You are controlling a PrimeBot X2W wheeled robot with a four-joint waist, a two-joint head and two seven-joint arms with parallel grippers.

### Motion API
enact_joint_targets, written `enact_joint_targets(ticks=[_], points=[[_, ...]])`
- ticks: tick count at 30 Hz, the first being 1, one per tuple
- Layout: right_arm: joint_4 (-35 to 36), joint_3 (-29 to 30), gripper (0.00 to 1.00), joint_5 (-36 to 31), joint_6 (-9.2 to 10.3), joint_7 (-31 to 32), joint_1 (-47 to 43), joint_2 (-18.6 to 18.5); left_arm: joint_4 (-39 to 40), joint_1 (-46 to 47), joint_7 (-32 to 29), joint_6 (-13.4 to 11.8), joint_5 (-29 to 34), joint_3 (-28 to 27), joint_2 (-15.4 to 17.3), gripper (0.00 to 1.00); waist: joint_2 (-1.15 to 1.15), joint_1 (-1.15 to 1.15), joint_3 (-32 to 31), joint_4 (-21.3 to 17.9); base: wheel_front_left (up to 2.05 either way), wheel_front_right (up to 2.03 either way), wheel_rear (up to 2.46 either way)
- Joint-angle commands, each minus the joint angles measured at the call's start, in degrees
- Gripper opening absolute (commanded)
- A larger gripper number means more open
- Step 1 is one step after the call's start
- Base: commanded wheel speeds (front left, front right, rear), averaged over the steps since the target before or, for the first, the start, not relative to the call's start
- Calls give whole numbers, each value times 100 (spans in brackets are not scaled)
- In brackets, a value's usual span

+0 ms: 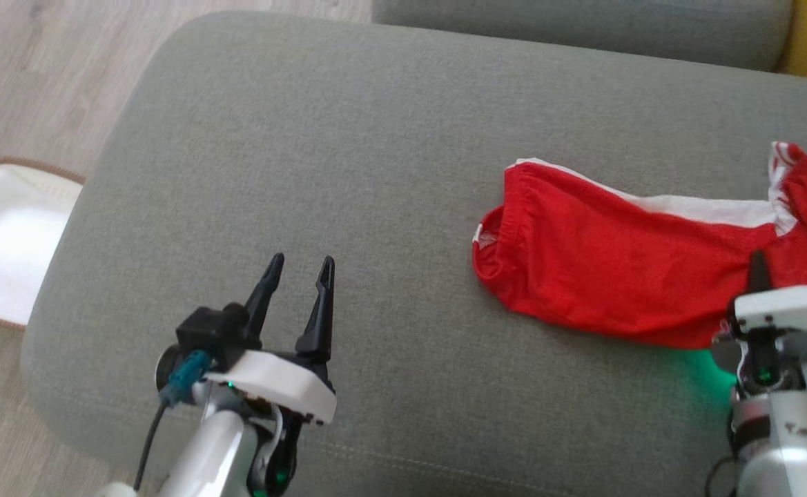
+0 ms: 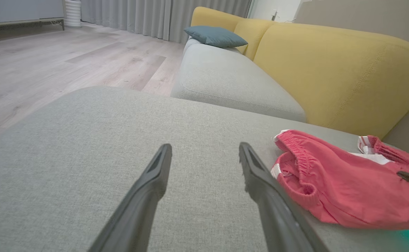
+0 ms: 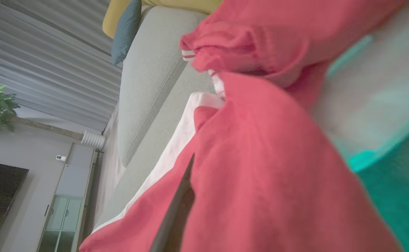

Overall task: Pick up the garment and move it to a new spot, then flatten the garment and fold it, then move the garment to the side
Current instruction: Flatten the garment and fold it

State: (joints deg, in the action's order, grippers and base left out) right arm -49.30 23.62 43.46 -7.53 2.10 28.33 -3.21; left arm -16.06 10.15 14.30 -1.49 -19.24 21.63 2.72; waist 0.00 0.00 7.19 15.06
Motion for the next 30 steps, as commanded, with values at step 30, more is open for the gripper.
enact_joint_targets(ticks=[30], points=[[851,-3543,0,925,4,-992,-319,34,-17,-309,70,168,189,-225,16,100,0,0,-606,491,0,0,0]])
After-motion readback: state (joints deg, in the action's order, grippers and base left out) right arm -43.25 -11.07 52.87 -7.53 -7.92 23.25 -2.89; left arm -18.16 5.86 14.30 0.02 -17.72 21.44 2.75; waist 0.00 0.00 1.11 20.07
